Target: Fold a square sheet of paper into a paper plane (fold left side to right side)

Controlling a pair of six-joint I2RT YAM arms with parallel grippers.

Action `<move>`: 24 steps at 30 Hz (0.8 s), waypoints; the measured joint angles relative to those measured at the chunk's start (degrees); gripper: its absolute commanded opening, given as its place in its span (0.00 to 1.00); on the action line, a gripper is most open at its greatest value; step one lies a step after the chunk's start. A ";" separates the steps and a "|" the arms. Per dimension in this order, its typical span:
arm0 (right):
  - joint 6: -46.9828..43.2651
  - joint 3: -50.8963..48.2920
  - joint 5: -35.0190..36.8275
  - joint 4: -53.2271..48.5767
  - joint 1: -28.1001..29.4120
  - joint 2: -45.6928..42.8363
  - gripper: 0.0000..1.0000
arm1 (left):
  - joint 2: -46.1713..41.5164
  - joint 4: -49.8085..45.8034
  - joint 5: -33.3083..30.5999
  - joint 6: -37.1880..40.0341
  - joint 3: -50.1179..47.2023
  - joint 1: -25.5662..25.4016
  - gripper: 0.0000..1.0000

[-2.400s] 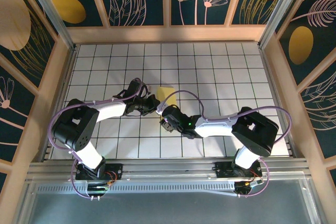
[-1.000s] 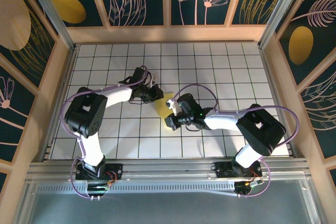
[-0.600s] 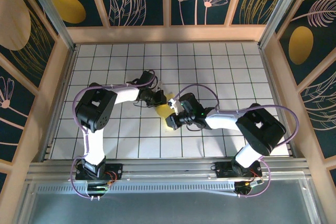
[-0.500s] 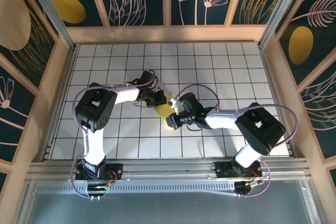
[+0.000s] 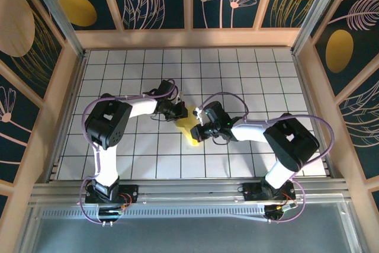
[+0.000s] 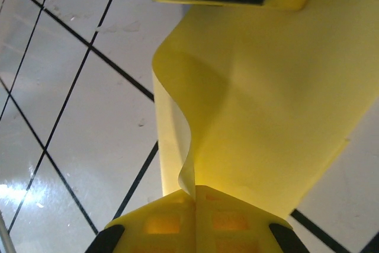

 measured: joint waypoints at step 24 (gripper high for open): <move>-0.02 2.27 4.13 -3.19 -1.03 1.75 0.00 | 0.00 0.26 -0.57 -0.02 0.00 -0.26 0.06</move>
